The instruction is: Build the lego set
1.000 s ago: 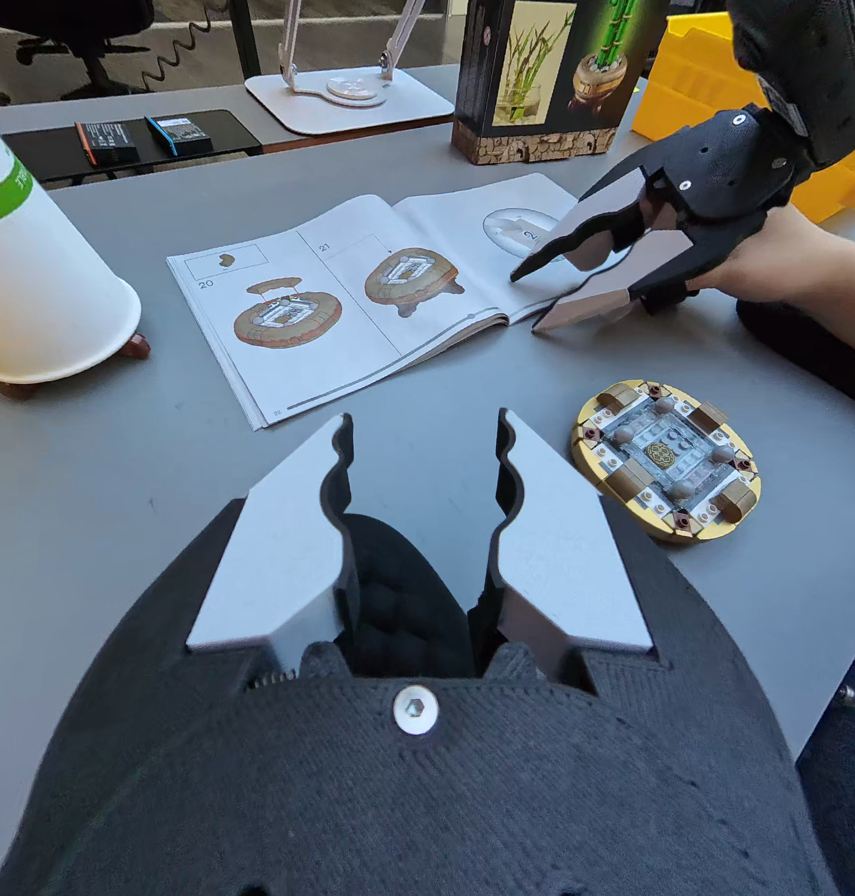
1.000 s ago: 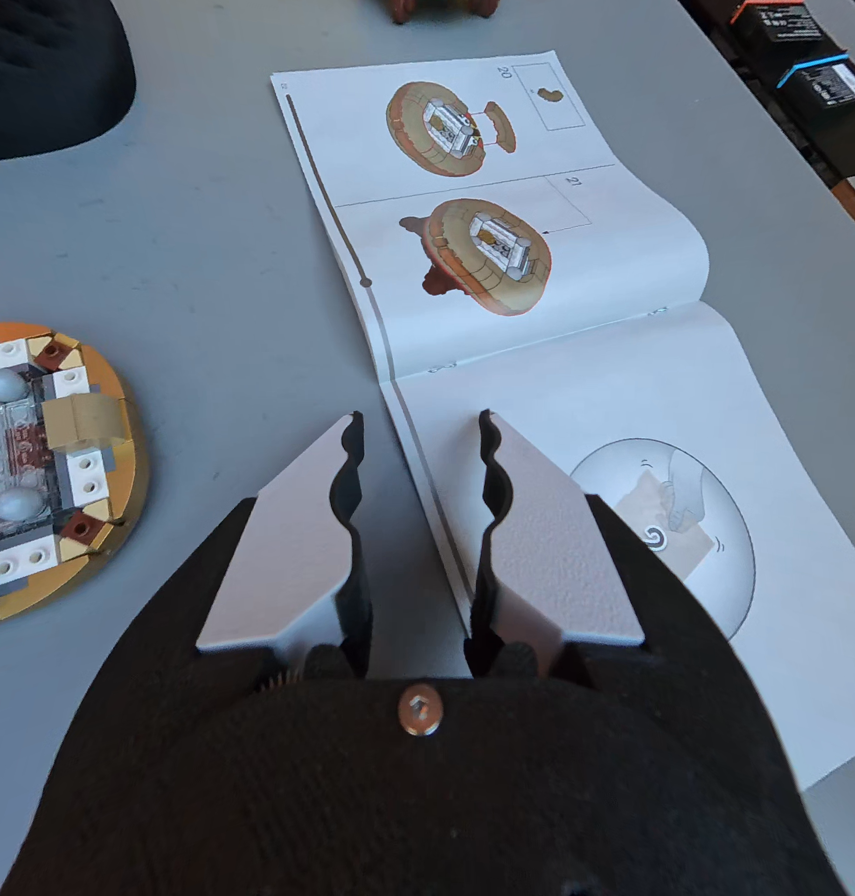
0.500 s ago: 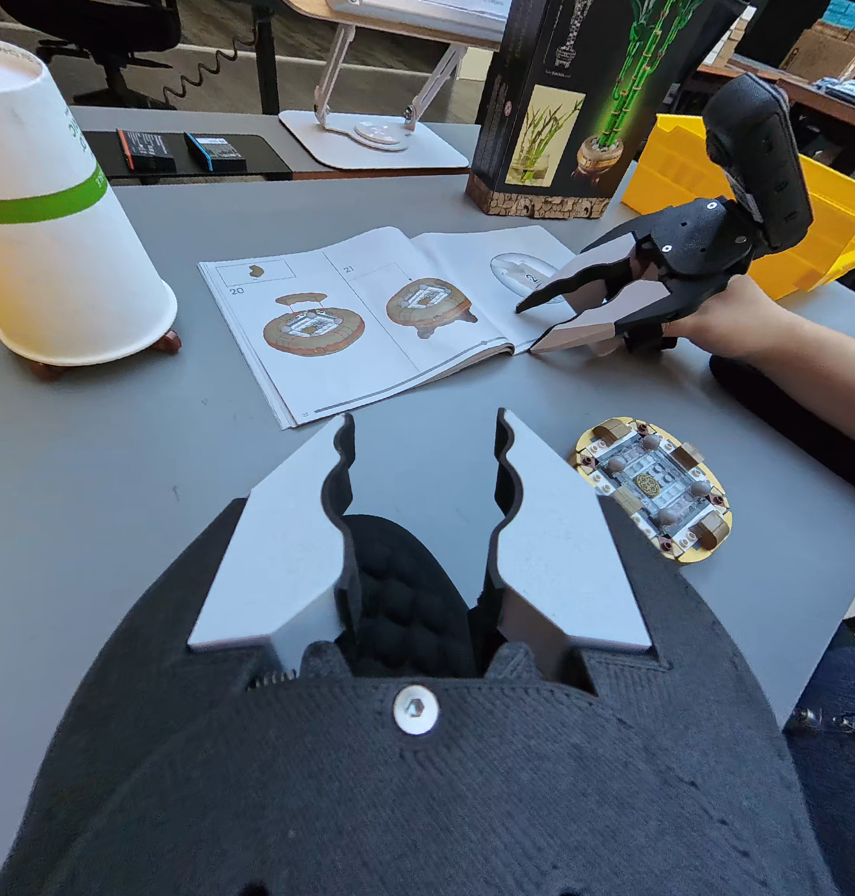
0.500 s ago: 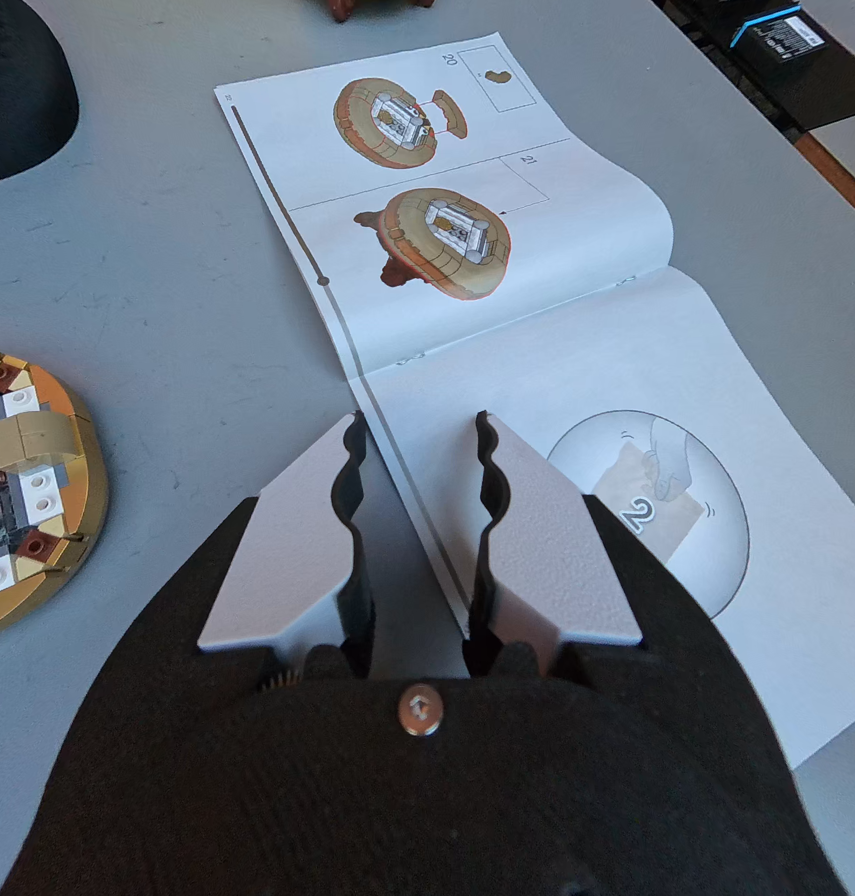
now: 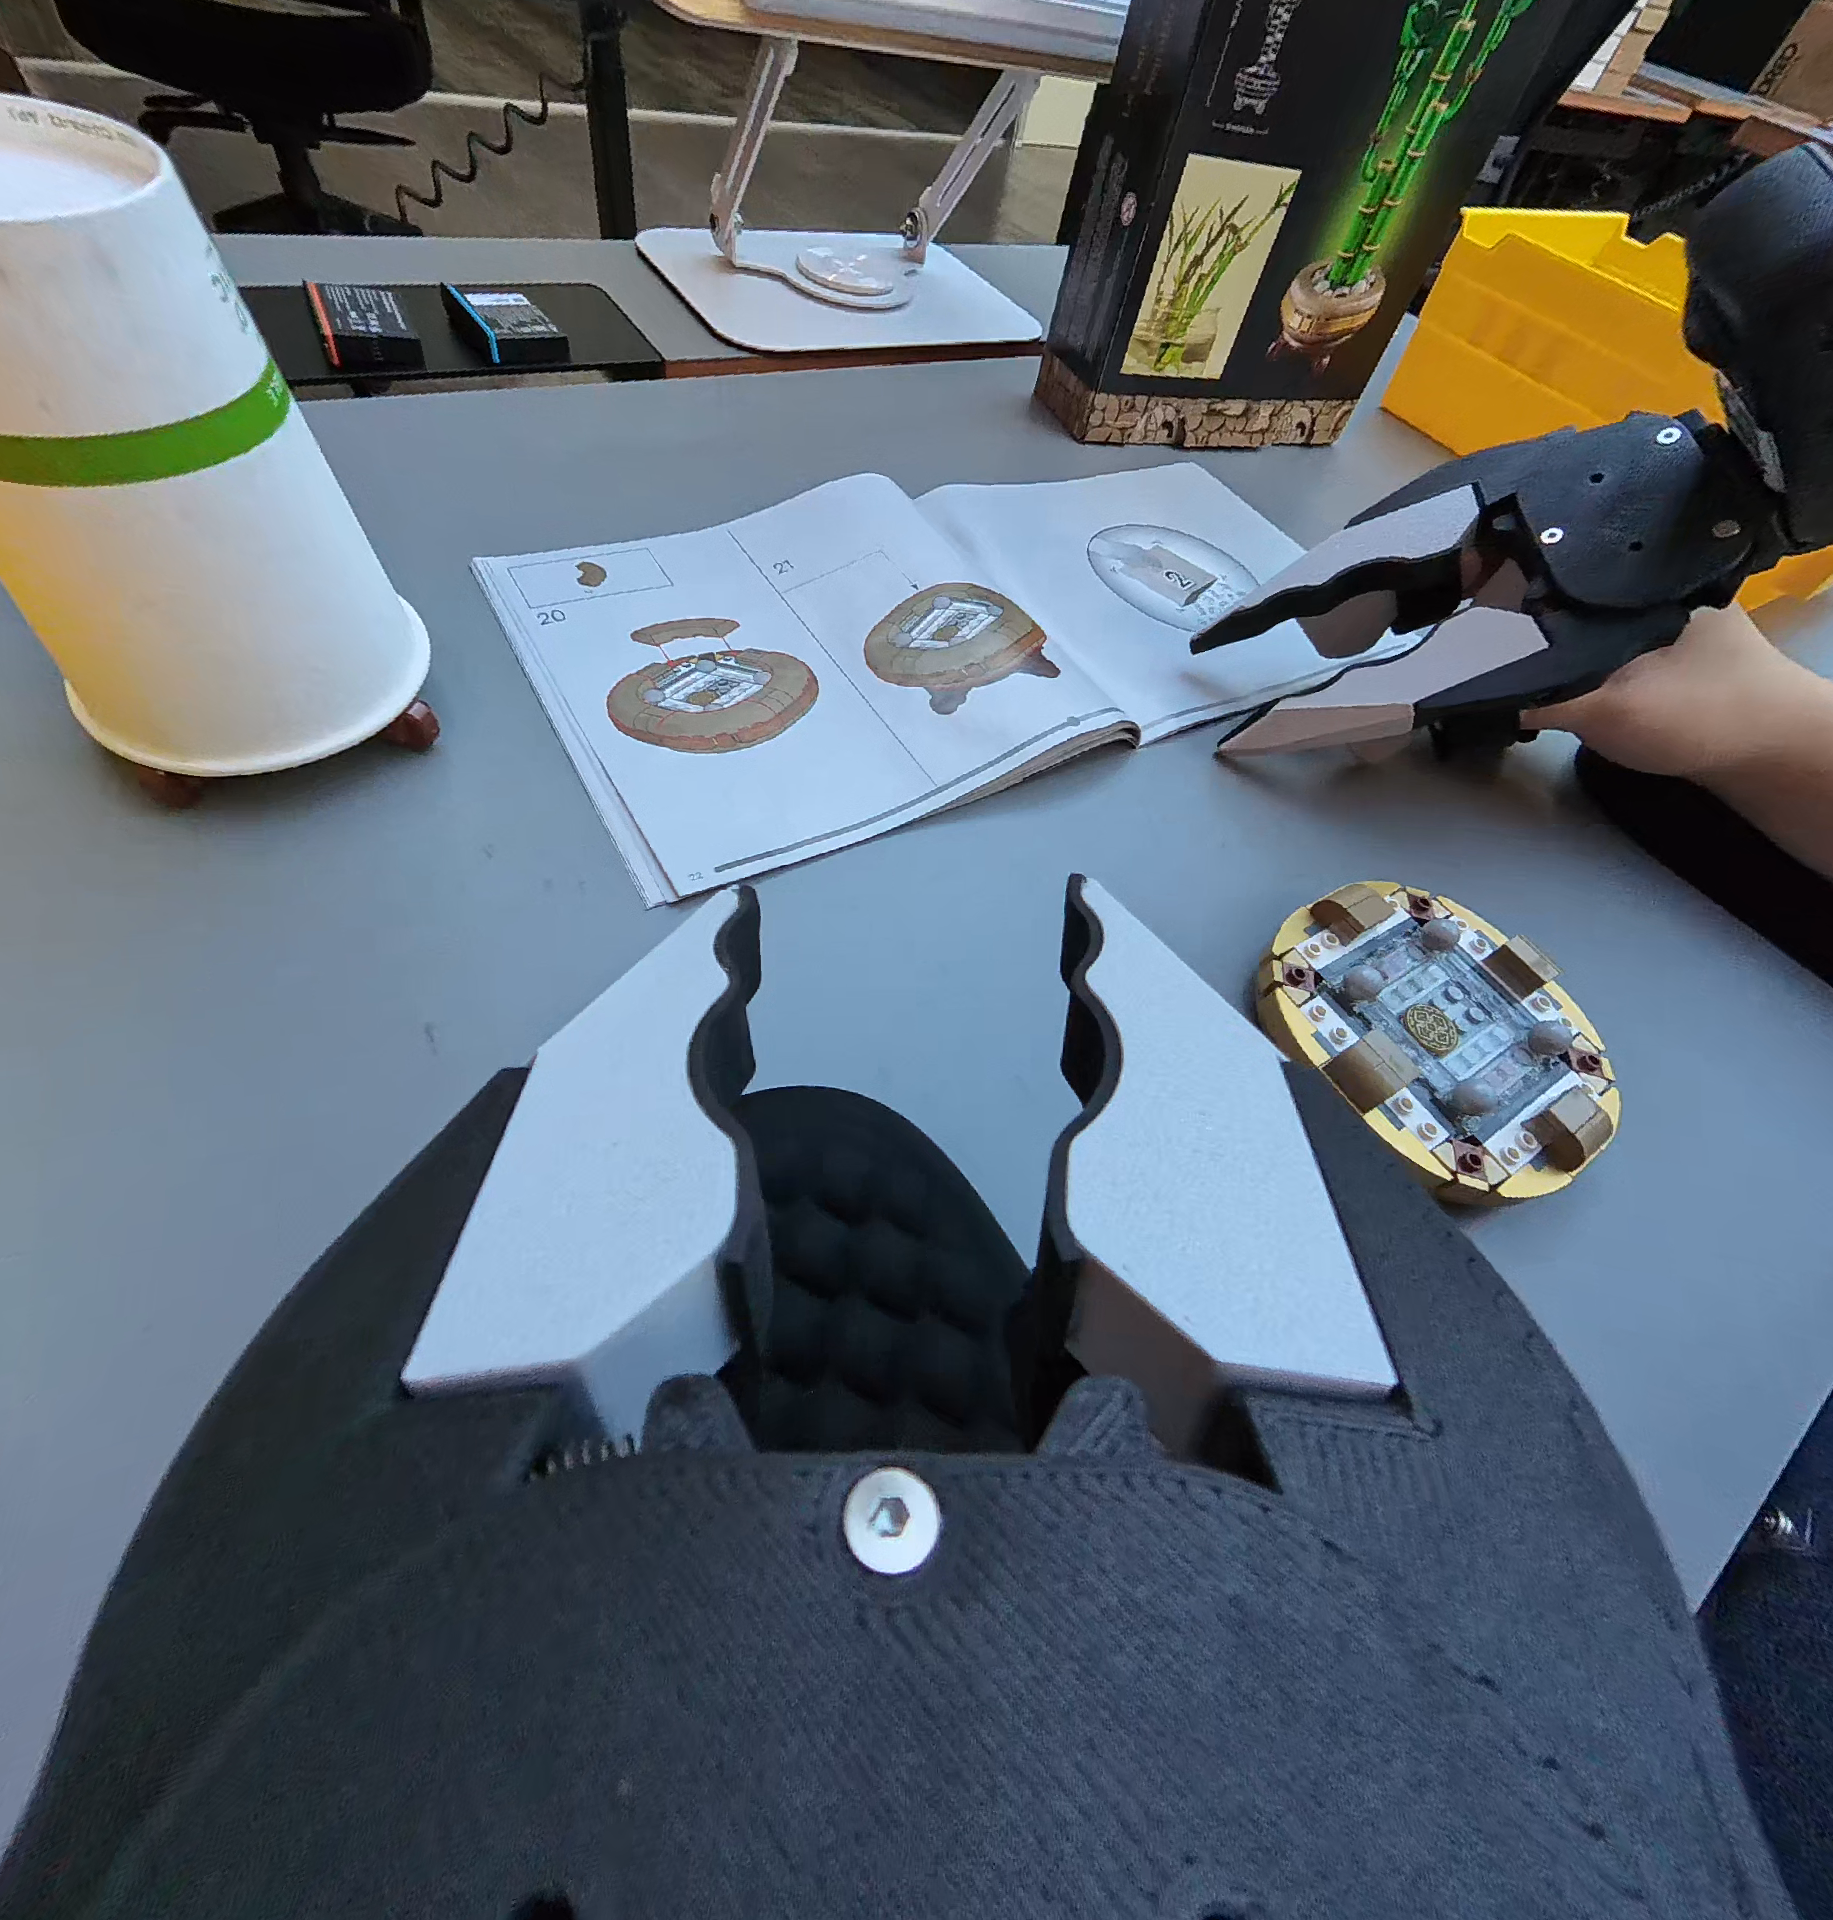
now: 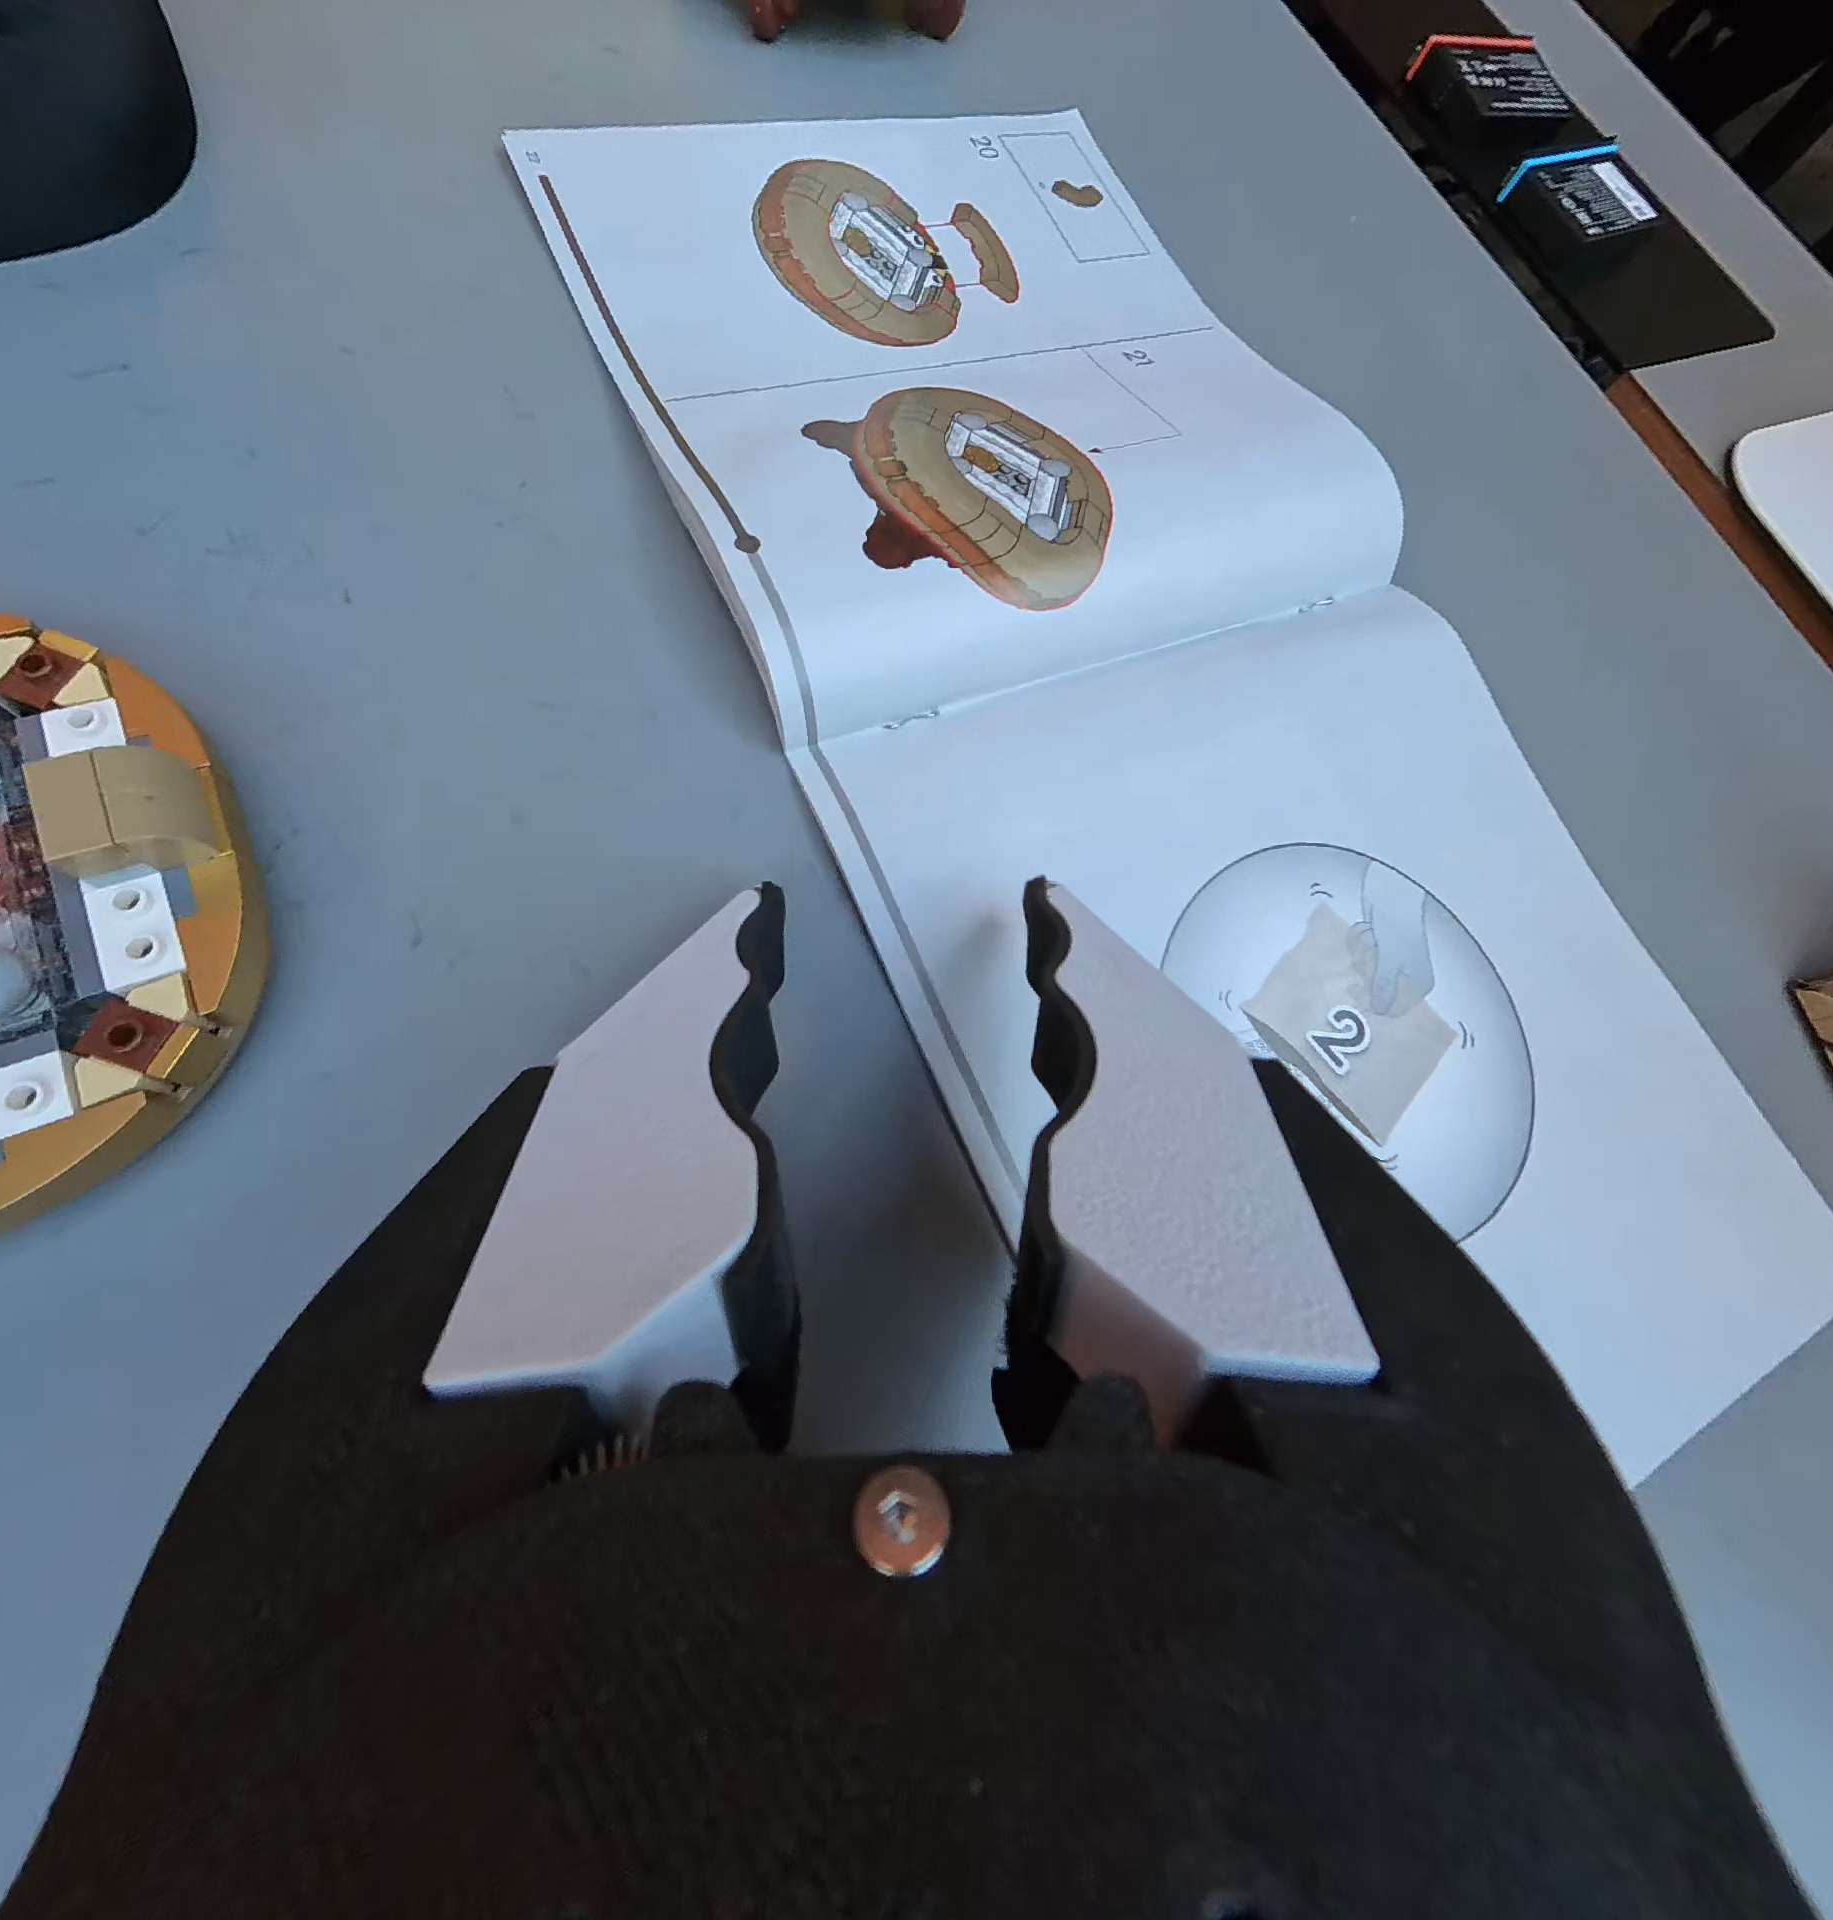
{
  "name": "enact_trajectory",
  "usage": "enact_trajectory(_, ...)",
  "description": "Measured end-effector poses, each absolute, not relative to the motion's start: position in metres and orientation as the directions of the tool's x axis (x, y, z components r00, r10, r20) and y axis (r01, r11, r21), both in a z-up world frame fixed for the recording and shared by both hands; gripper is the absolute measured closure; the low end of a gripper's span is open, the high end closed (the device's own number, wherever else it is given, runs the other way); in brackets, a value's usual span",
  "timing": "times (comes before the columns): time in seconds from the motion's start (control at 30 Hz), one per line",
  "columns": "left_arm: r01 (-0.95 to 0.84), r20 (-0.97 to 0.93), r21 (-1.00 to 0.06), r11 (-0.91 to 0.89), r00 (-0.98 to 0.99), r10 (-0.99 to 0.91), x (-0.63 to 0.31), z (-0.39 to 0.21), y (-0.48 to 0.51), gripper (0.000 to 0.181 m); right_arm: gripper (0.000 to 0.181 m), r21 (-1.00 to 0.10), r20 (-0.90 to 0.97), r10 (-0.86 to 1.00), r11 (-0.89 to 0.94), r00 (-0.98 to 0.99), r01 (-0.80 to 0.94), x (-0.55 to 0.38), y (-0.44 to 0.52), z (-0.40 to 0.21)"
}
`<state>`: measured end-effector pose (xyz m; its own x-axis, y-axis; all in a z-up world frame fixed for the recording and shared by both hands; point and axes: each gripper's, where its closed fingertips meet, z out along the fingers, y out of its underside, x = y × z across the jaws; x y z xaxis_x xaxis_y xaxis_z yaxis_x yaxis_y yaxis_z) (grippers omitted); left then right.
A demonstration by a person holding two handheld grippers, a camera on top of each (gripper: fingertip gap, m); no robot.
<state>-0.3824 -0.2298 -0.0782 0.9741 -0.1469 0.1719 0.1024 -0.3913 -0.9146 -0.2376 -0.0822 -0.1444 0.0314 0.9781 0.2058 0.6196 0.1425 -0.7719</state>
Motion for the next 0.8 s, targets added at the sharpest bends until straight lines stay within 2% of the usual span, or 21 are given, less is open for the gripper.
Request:
enact_trajectory(0.13,0.107,0.173,-0.916,-0.387,0.975,-0.140,-0.386,-0.076,-0.230,0.124,0.135,-0.779,0.207,0.977,0.134,0.048,0.612,-0.238,-0.079,-0.142)
enact_trajectory(0.33,0.105,0.166,-0.911,-0.400,0.979,-0.122,-0.393,-0.080,-0.232,0.124,0.135,-0.778,0.321,0.941,0.196,0.109,0.597,-0.231,-0.062,-0.127)
enact_trajectory(0.8,0.073,0.131,-0.906,-0.416,0.985,-0.113,-0.394,-0.082,-0.232,0.122,0.136,-0.827,0.319,0.916,0.144,0.242,0.544,-0.216,-0.039,-0.108)
